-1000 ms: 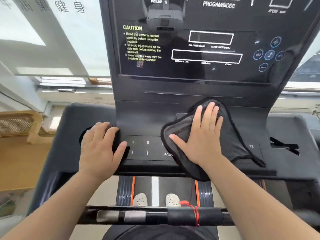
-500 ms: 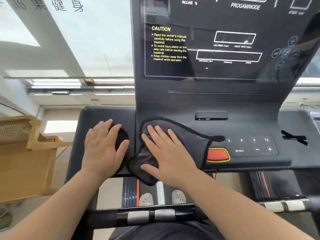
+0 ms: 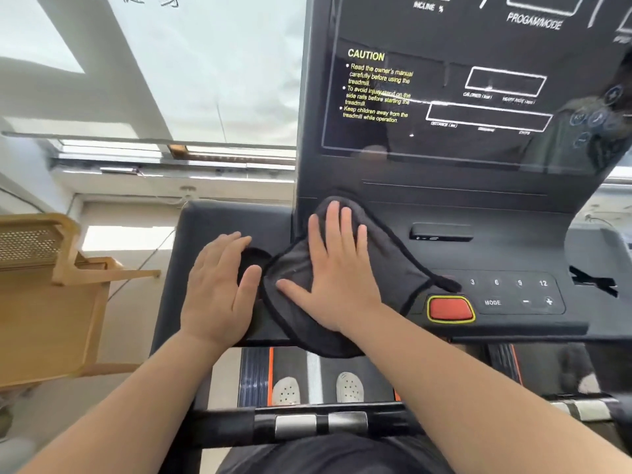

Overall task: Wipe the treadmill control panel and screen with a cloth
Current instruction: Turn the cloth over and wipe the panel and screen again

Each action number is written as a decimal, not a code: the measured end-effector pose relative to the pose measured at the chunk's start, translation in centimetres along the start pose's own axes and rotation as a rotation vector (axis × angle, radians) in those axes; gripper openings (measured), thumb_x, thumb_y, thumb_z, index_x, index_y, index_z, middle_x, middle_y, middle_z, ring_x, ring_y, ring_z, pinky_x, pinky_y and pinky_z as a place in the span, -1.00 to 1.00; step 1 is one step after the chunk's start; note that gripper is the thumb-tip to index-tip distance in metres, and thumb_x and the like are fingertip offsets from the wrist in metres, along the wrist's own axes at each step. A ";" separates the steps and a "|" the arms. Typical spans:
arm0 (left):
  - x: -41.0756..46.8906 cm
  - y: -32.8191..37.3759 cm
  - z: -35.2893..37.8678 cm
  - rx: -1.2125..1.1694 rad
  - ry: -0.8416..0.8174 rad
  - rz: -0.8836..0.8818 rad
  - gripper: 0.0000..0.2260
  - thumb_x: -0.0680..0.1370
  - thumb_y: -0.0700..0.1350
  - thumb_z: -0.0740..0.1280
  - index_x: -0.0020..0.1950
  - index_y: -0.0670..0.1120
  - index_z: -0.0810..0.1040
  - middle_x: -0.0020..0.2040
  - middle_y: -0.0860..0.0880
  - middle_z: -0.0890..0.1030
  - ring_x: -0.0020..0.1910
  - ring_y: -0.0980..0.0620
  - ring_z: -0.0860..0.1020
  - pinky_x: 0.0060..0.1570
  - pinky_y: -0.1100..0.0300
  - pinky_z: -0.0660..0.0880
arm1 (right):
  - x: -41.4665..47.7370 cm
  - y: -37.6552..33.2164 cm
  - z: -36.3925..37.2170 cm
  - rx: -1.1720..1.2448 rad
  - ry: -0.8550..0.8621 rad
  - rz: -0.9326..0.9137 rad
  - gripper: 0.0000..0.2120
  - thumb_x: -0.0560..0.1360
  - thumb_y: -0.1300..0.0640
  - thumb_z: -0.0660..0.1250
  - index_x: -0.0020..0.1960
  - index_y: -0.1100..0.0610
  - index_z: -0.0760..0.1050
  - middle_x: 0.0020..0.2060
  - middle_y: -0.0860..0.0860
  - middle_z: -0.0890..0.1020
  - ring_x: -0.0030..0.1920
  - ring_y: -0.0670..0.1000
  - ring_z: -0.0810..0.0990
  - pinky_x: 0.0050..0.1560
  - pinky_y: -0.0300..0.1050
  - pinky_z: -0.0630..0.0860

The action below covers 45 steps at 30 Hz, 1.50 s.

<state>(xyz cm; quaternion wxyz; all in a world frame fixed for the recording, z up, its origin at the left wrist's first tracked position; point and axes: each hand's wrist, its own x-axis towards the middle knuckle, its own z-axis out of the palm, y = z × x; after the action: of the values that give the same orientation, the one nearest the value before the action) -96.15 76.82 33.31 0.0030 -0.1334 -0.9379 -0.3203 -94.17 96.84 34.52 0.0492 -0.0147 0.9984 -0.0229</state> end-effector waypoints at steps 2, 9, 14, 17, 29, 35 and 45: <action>0.1 -0.1 0.2 0.035 -0.015 0.005 -0.43 0.63 0.17 -0.04 0.45 -0.14 0.44 0.45 -0.14 0.47 0.50 -0.15 0.34 0.52 -0.10 0.20 | -0.7 -0.7 0.3 0.000 -0.036 -0.129 -0.08 0.56 -0.45 0.01 0.68 0.09 -0.14 0.67 0.13 -0.21 0.66 0.15 -0.27 0.63 0.26 -0.18; 0.3 0.1 0.3 0.081 -0.022 -0.003 -0.40 0.62 0.20 -0.04 0.43 -0.15 0.46 0.45 -0.15 0.47 0.49 -0.18 0.34 0.49 -0.12 0.23 | -6.5 3.8 1.9 -0.051 -0.050 -0.302 -0.17 0.56 -0.41 0.05 0.67 0.02 0.02 0.68 0.03 0.02 0.67 0.10 -0.06 0.63 0.19 -0.01; 0.4 0.3 0.2 0.091 -0.029 -0.005 -0.41 0.60 0.19 -0.02 0.42 -0.14 0.47 0.44 -0.15 0.48 0.48 -0.20 0.35 0.49 -0.15 0.24 | -6.3 8.0 0.6 -0.020 -0.079 -0.025 0.04 0.44 -0.62 -0.07 0.69 0.02 -0.09 0.67 0.04 -0.16 0.66 0.08 -0.24 0.64 0.24 -0.06; 0.4 0.2 0.2 0.107 -0.030 0.002 -0.41 0.60 0.19 -0.02 0.42 -0.15 0.47 0.43 -0.16 0.48 0.47 -0.20 0.36 0.49 -0.15 0.25 | -4.4 4.9 0.1 0.002 -0.055 0.114 0.06 0.45 -0.60 -0.11 0.69 0.09 -0.14 0.67 0.14 -0.18 0.66 0.18 -0.24 0.63 0.26 -0.14; 0.5 0.3 0.4 0.114 -0.008 0.001 -0.44 0.61 0.17 0.00 0.41 -0.15 0.47 0.41 -0.16 0.50 0.45 -0.20 0.37 0.46 -0.15 0.25 | -6.8 5.3 1.6 -0.021 -0.033 -0.191 -0.12 0.53 -0.48 0.06 0.68 0.01 0.04 0.68 0.07 0.02 0.67 0.13 -0.08 0.62 0.26 0.06; 0.6 0.7 0.2 0.112 0.009 -0.007 -0.47 0.60 0.15 0.01 0.40 -0.11 0.48 0.38 -0.12 0.52 0.40 -0.16 0.40 0.43 -0.13 0.28 | -6.4 7.3 0.8 -0.015 -0.055 -0.015 -0.01 0.48 -0.58 -0.22 0.69 0.04 -0.11 0.68 0.09 -0.17 0.66 0.12 -0.25 0.64 0.24 -0.12; 1.6 0.9 -0.2 0.203 -0.039 -0.049 -0.48 0.57 0.21 0.11 0.38 -0.06 0.50 0.31 -0.07 0.55 0.33 -0.12 0.45 0.36 -0.10 0.36 | 3.3 3.1 -1.1 -0.074 0.106 -0.361 -0.07 0.55 -0.48 0.02 0.69 0.08 -0.07 0.68 0.10 -0.12 0.66 0.15 -0.20 0.63 0.25 -0.23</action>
<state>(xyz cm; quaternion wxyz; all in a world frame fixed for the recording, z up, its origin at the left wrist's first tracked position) -97.50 77.78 34.20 -0.0096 -0.1158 -0.9684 -0.2209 -97.64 99.86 35.13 -0.0091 -0.1941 0.9809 0.0048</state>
